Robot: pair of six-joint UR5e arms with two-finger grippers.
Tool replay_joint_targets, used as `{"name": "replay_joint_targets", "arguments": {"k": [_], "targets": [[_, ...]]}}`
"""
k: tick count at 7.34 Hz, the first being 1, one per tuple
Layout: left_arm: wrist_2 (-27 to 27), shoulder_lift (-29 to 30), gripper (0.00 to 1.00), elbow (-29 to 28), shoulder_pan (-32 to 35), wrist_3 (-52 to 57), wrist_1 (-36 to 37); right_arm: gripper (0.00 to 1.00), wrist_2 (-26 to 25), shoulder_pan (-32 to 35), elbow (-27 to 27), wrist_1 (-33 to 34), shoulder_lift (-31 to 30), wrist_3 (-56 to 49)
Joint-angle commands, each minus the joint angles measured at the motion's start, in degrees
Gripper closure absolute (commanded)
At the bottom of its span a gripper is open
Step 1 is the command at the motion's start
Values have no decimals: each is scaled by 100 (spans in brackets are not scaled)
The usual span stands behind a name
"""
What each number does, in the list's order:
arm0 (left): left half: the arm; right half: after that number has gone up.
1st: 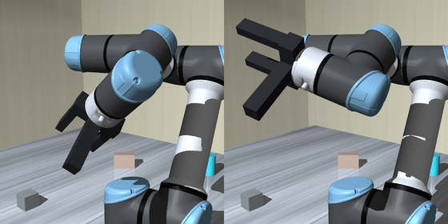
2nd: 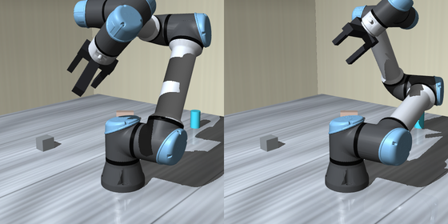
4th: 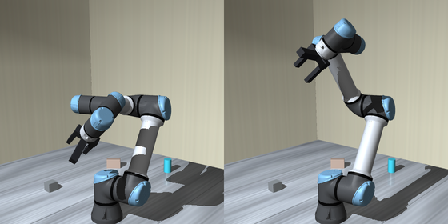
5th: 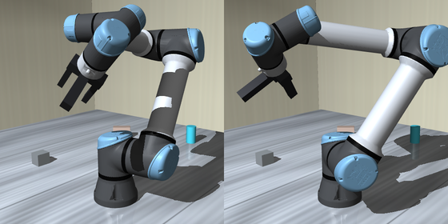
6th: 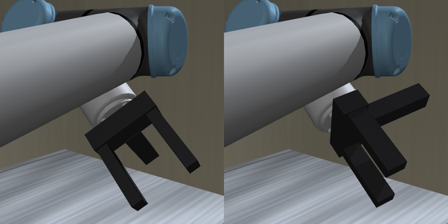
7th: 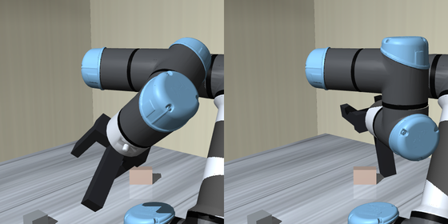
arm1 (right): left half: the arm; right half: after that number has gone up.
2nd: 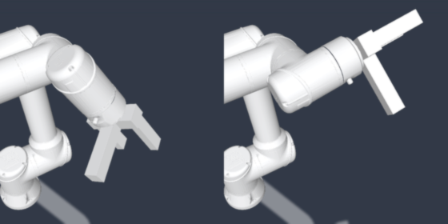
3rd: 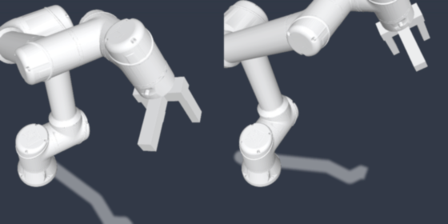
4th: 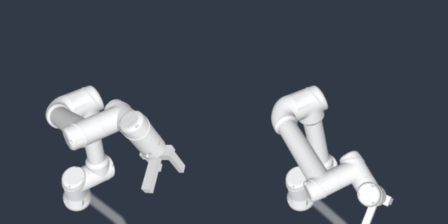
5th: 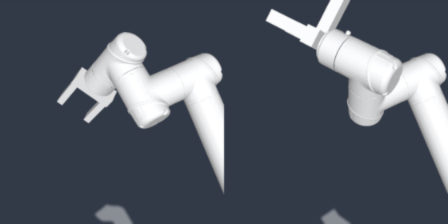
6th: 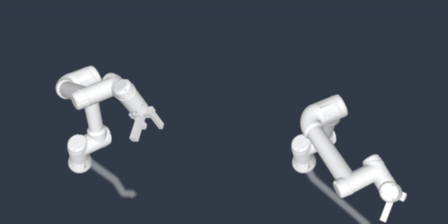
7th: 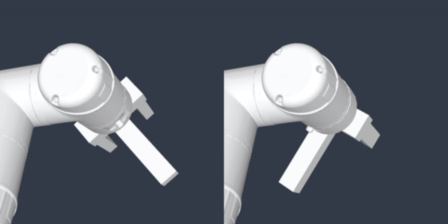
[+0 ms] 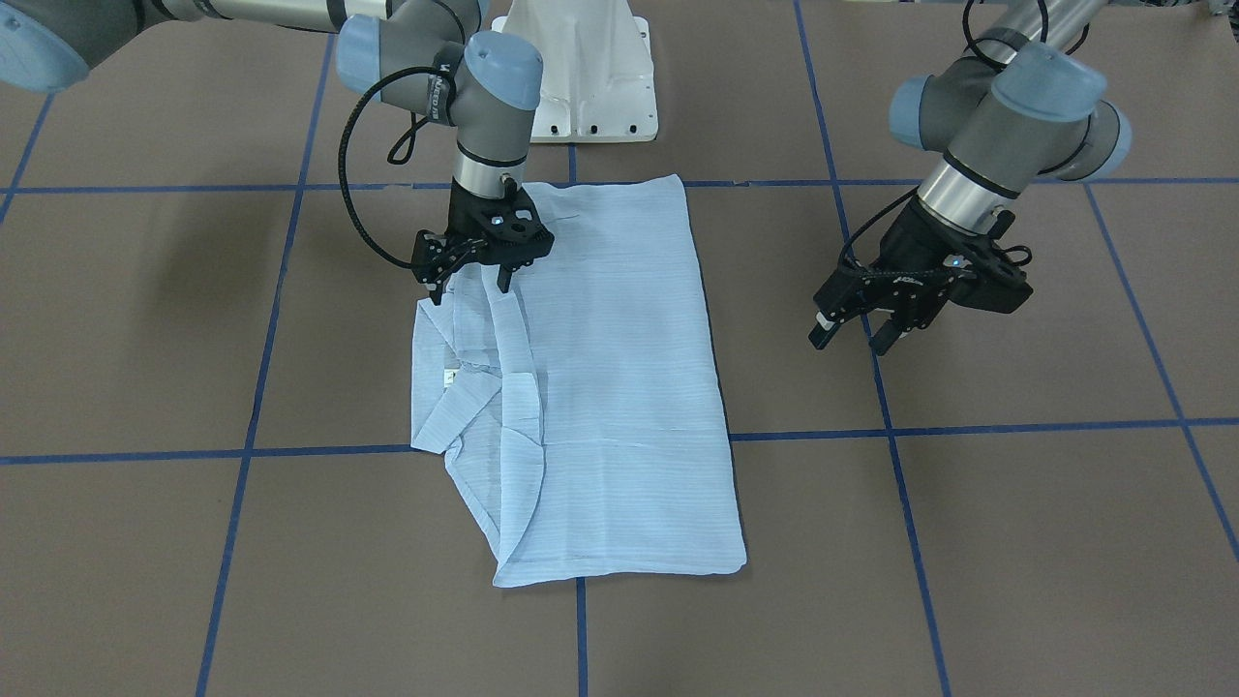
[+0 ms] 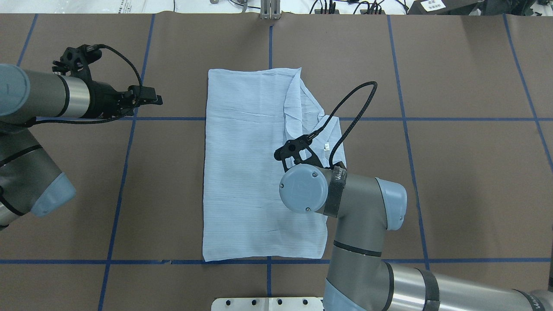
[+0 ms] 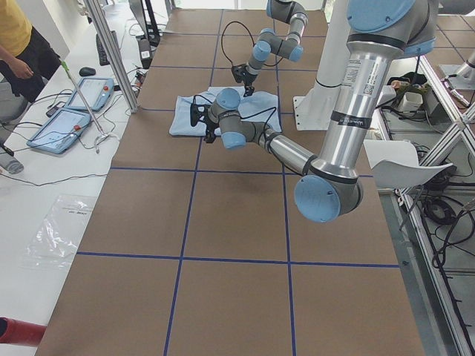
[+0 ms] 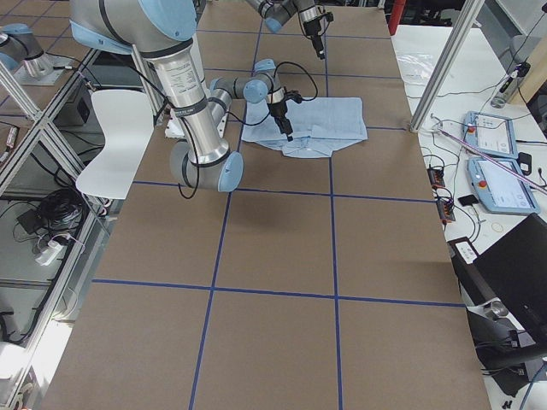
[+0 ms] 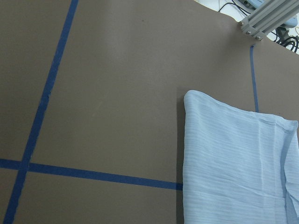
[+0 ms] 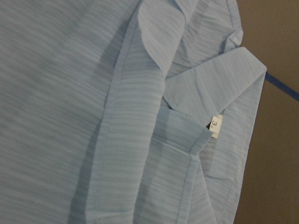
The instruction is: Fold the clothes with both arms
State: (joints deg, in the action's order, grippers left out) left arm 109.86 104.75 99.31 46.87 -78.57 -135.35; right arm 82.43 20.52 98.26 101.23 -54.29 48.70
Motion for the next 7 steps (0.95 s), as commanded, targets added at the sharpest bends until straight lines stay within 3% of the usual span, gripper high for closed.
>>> {"name": "replay_joint_targets", "arguments": {"k": [1,2,7], "targets": [[0,1,0,0,-2,0,0,0,315,240,182,-7,-247,-343],[9,2,0,0,-2,0,0,0,370,276,384,54,-371,-466],[0,-7,0,18,-2,-9,0,0,396,-48,334,-7,-3,104]]}}
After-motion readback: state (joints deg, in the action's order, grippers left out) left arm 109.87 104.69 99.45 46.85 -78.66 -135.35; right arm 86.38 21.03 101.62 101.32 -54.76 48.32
